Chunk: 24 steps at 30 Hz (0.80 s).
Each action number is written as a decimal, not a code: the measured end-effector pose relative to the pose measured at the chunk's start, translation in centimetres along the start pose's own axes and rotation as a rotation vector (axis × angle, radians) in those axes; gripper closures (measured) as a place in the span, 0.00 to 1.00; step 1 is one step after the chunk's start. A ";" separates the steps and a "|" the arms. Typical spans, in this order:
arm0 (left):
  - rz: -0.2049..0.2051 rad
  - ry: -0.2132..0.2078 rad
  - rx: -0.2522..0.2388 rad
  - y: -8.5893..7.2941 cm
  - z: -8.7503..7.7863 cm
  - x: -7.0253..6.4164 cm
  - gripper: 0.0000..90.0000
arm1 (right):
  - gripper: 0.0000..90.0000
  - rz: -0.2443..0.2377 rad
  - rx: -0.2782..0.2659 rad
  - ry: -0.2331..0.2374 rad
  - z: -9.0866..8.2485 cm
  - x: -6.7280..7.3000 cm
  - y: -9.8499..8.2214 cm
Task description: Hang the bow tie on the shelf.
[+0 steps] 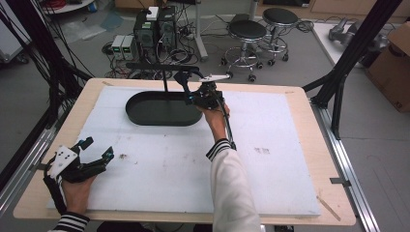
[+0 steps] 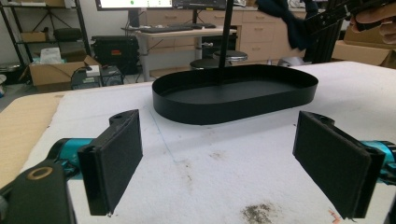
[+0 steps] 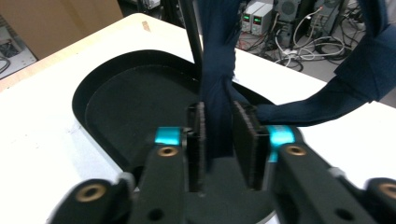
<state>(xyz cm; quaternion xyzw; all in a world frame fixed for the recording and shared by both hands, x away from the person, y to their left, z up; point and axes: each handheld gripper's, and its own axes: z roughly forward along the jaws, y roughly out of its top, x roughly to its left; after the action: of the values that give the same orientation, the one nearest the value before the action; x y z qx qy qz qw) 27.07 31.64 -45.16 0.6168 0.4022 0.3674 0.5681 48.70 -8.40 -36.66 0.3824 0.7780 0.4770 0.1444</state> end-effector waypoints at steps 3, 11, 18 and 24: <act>0.001 -0.002 0.001 0.0 0.0 0.0 0.18 | 0.46 0.028 0.001 0.037 -0.1 -0.2 0.0; -0.003 -0.001 0.001 0.0 0.0 0.0 0.18 | 0.14 0.051 0.018 0.151 -2.0 0.1 0.1; -0.002 -0.003 -0.001 0.0 0.0 0.0 0.18 | 0.13 -0.037 -0.049 0.143 -7.3 1.5 -1.8; 0.002 -0.003 -0.001 0.0 0.0 0.0 0.18 | 0.13 -0.080 -0.192 0.059 -13.8 1.5 -5.2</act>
<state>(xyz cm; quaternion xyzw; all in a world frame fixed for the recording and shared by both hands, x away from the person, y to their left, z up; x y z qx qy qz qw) 27.04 31.62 -45.17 0.6176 0.4003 0.3673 0.5688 37.19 -17.34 -33.98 0.3214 0.7471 0.5544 0.1765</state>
